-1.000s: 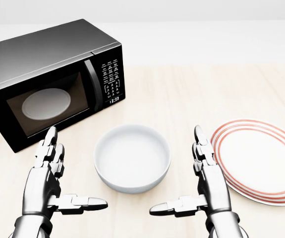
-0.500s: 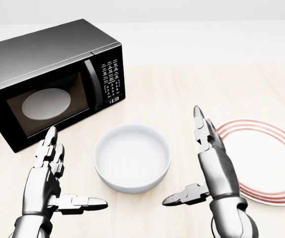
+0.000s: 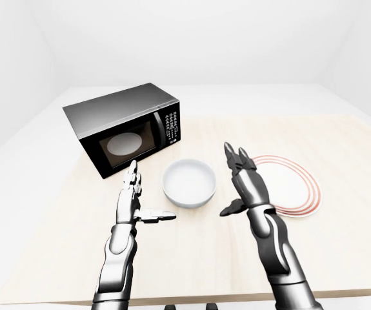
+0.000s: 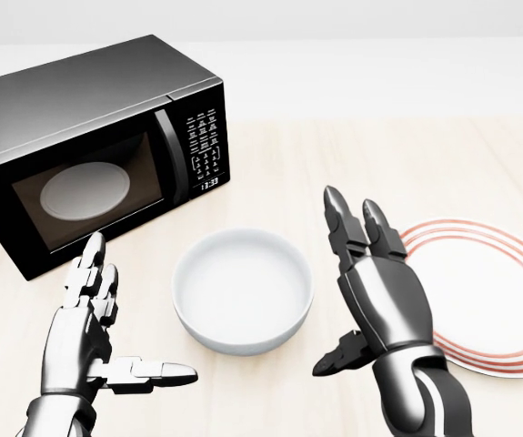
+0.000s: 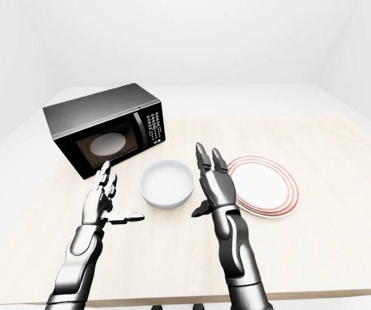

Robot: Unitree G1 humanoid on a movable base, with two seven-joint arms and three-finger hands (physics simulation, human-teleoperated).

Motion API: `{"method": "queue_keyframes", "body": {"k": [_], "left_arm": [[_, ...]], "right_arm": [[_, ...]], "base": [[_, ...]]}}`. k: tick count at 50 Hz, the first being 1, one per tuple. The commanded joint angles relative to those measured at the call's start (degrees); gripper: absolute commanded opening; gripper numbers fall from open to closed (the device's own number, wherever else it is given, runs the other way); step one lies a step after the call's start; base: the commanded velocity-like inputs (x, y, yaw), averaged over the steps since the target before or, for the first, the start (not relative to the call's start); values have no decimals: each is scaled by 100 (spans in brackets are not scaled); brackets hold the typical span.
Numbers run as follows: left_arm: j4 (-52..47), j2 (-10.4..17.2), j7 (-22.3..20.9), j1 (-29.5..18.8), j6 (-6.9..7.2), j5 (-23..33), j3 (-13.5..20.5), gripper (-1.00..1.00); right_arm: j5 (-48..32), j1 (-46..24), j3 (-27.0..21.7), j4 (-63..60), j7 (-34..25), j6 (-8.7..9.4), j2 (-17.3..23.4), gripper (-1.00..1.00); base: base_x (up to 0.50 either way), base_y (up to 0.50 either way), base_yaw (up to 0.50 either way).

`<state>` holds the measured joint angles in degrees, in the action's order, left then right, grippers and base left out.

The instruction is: Pick up the white bowl and put it on the plate.

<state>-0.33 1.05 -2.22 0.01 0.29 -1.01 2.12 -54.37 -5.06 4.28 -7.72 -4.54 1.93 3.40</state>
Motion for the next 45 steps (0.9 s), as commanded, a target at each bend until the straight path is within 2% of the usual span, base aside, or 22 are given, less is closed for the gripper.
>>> {"method": "queue_keyframes", "body": {"k": [1, 7, 15, 23, 36, 45], "left_arm": [[0, 0, 1, 0, 0, 0, 0, 100], [0, 0, 0, 0, 0, 0, 0, 100], [0, 0, 1, 0, 1, 1, 0, 100], [0, 0, 1, 0, 1, 0, 0, 100], [-1, 1, 1, 0, 2, 2, -1, 100], [0, 0, 1, 0, 0, -1, 0, 100]], "right_arm": [[-577, 33, 162, -63, -416, -96, -17, 100], [-760, 76, 205, -178, -658, -152, -43, 100], [-1105, 54, 320, -541, -1184, -119, -79, 100], [-1382, 39, 432, -580, -1465, -194, -159, 100], [-1942, 15, 738, -196, -1648, -485, -222, 100], [-2216, -97, 850, 4, -1724, -604, -310, 100]], "base": [[0, 0, 0], [0, 0, 0], [0, 0, 0], [0, 0, 0], [0, 0, 0], [0, 0, 0]]}}
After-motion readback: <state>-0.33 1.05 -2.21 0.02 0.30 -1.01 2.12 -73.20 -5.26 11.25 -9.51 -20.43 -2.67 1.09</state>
